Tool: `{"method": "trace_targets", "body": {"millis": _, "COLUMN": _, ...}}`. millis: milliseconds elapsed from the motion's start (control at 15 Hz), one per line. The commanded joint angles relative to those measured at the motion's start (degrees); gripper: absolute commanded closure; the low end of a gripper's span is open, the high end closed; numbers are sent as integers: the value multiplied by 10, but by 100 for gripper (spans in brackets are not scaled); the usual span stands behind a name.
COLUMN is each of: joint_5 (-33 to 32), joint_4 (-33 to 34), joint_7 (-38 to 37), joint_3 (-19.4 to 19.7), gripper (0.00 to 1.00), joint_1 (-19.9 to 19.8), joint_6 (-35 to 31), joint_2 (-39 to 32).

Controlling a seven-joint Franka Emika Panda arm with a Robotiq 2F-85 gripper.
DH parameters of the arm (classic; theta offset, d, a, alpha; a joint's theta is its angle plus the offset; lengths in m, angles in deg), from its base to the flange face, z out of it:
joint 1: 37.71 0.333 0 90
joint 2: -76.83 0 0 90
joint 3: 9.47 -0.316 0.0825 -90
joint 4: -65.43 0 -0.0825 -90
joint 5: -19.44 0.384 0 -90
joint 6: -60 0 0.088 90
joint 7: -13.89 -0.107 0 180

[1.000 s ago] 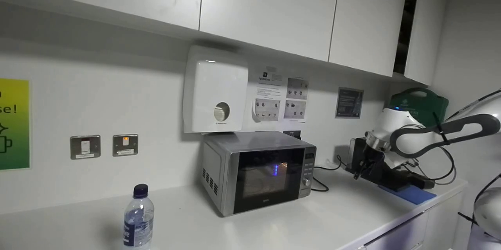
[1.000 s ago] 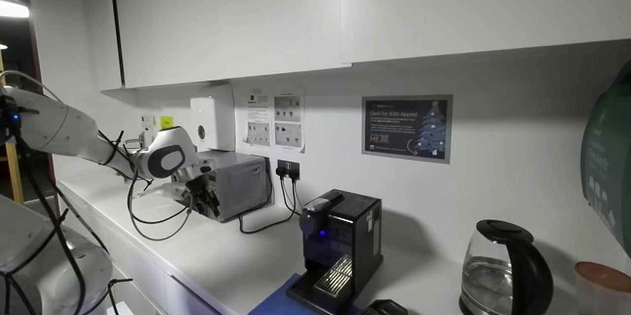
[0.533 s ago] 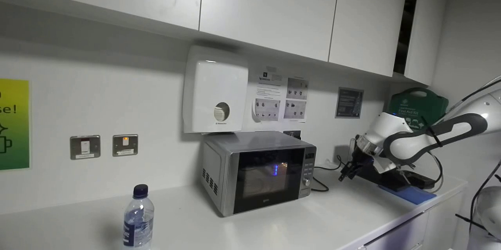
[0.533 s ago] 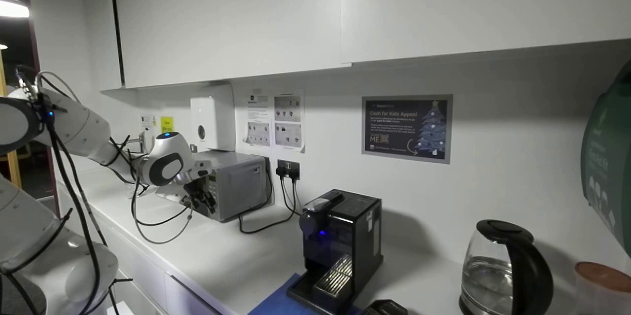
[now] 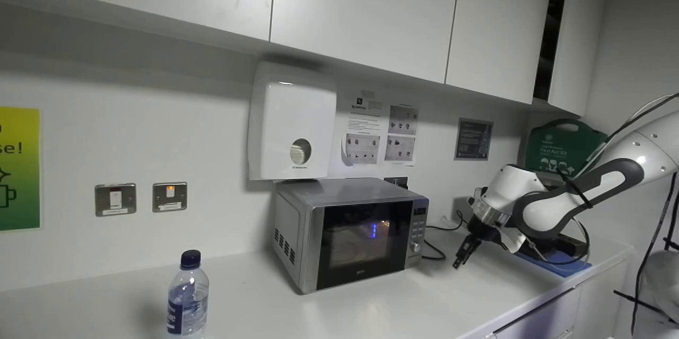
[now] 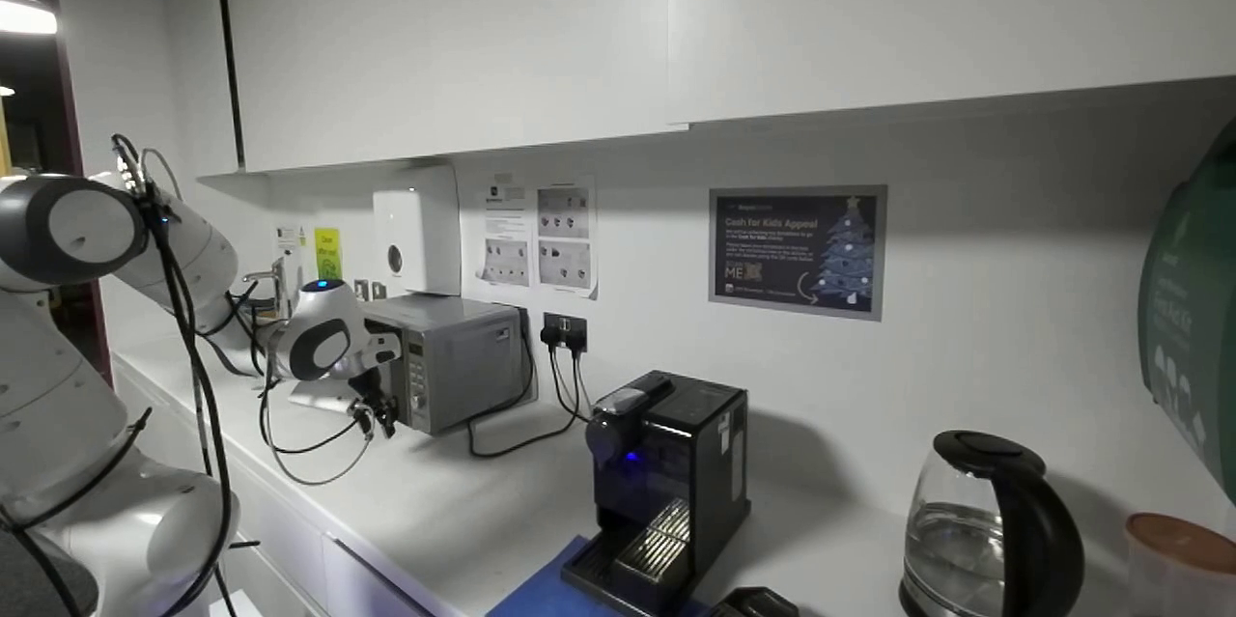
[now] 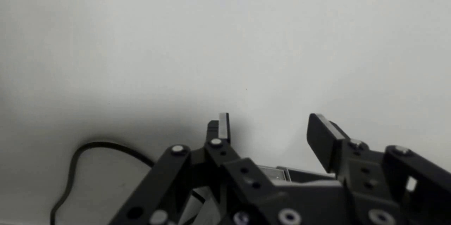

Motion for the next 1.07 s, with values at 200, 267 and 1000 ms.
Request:
{"method": "trace_targets", "body": {"millis": 200, "joint_5": -184, "joint_4": 6, "joint_7": -34, "joint_3": -91, "gripper": 90, "joint_1": -88, "joint_6": -41, "joint_2": -31}}
{"method": "trace_targets", "body": {"millis": 267, "joint_5": -207, "joint_4": 8, "joint_7": -47, "joint_3": -103, "gripper": 99, "joint_1": -102, "joint_6": -49, "joint_2": -34}}
{"method": "trace_targets", "body": {"millis": 1000, "joint_5": -337, "joint_4": 24, "joint_7": -174, "joint_3": -221, "gripper": 100, "joint_1": -248, "joint_6": -168, "joint_2": -42}}
